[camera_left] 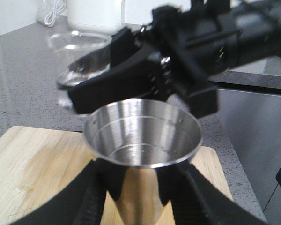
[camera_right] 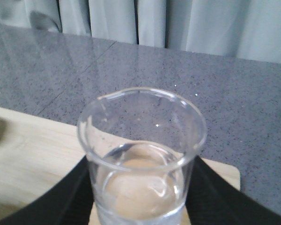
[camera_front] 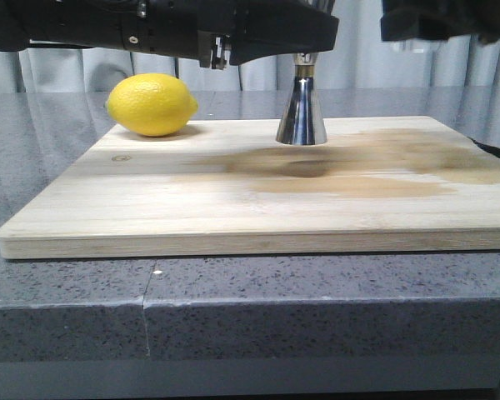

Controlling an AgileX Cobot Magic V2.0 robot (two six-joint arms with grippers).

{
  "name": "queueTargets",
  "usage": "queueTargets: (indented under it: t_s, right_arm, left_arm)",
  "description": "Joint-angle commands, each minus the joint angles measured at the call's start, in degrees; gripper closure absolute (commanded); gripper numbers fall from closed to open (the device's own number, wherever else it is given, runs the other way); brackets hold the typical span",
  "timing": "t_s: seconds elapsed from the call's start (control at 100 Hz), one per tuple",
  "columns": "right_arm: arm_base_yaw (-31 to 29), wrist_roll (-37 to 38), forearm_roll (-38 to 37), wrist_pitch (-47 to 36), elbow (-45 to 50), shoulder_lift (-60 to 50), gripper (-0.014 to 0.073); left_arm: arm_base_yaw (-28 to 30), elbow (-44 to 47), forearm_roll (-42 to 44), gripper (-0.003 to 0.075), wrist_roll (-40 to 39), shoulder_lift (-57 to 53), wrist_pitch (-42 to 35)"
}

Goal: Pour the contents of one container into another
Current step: 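Grasp the glass beaker with the right gripper and lift it, then move the beaker over the jigger held by the left gripper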

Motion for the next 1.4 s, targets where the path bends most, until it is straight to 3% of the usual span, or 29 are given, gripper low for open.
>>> queueTargets:
  t_s: [0.0, 0.24, 0.4, 0.66, 1.06, 1.39]
  right_arm:
    - [-0.36, 0.02, -2.5, 5.59, -5.12, -4.6, 0.0307]
    - [3.36, -2.97, -4.4, 33.05, -17.73, -6.22, 0.0307]
    - [7.97, -9.0, -4.4, 43.65, -24.37, -6.1, 0.0307]
    - [11.59, -16.29, -4.57, 52.17, -30.48, -5.43, 0.0307]
    - [12.23, -26.26, -5.5, 66.85, -42.4, 2.61, 0.0307]
    - [12.23, -33.97, -6.21, 69.22, -46.26, 5.1, 0.0307]
  left_arm:
    - [-0.27, -1.91, -4.52, 0.0512, -0.33, -2.98, 3.38]
    - [-0.27, -1.91, -4.52, 0.0512, -0.33, -2.98, 3.38]
    - [-0.27, -1.91, -4.52, 0.0512, -0.33, -2.98, 3.38]
    - [-0.27, -1.91, -4.52, 0.0512, -0.33, -2.98, 3.38]
    - [-0.27, -1.91, -4.52, 0.0512, -0.33, -2.98, 3.38]
    - [-0.27, -1.91, -4.52, 0.0512, -0.33, -2.98, 3.38]
